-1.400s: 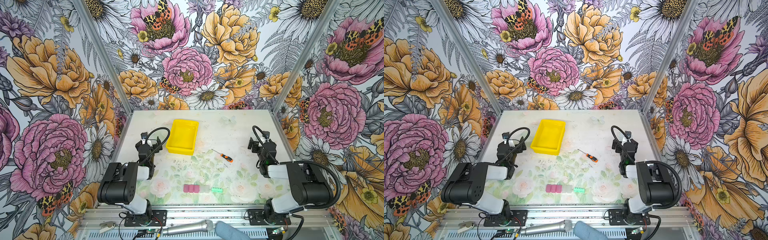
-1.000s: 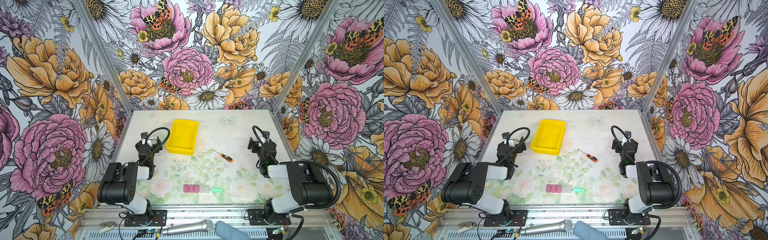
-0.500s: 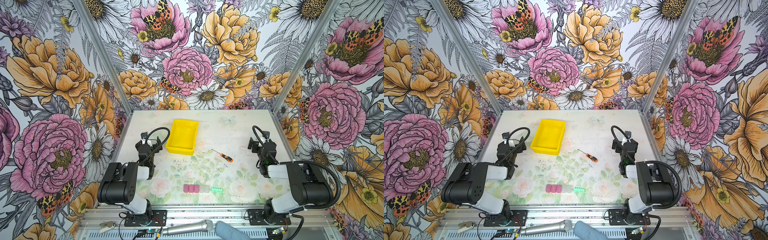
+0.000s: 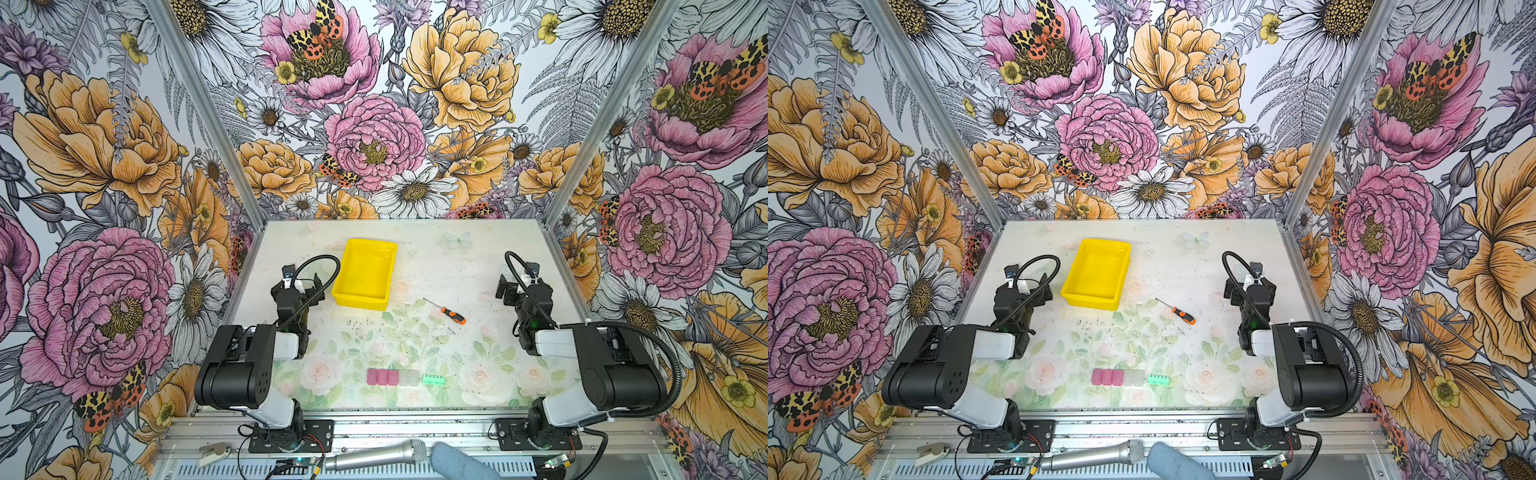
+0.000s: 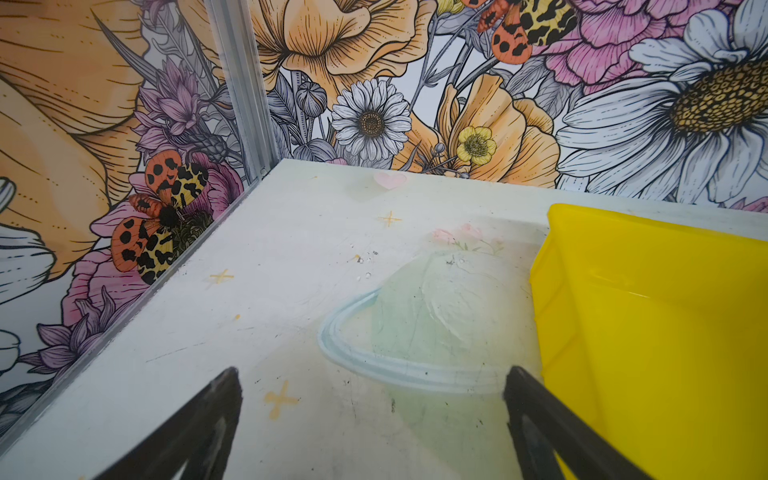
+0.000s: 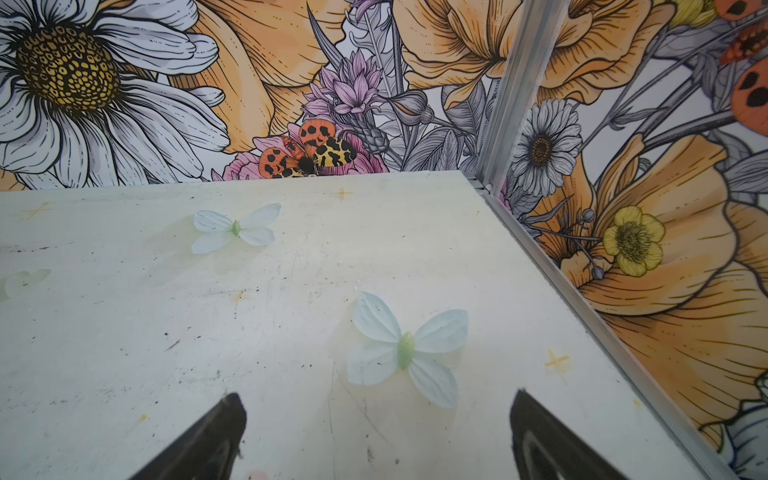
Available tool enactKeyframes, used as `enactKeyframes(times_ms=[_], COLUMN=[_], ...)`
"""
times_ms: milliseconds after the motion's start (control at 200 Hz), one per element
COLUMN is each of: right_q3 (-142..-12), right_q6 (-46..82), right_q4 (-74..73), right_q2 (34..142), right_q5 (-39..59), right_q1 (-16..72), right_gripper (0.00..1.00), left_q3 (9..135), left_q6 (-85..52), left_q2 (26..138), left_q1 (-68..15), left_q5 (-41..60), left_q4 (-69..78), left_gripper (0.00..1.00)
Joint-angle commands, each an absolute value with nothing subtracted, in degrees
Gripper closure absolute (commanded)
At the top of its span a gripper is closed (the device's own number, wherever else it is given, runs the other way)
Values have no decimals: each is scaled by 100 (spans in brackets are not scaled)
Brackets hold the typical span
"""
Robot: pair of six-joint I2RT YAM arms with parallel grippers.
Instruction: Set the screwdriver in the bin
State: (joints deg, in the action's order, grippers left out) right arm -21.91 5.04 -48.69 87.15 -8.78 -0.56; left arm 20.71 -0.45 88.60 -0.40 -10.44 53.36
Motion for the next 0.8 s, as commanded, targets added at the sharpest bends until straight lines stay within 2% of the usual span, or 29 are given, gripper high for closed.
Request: enactKeyframes(times_ms=[0,335,595,796], right_q3=[-2224,-2413,-3495,-4024], right_q6=[519,549,449,135], right_q4=[-4989,-4252,-1749,-585], right_q2=[8779,8278,7835,7415], right_q5=[-942,-1121,-1131,-1323], right_q1=[-27,-23,67,391], right_gripper=[0,0,0,1], left_q3=[2170,2249,2421,2575], left_q6=[19,9,-141,-271], left_q2=[8868,8535,7695,7054], left_q1=[-45,0,61,35], left_q5=[-923,-720,-705,-766], left_q4=[5350,4899,3667,2627], left_gripper=[1,1,1,1])
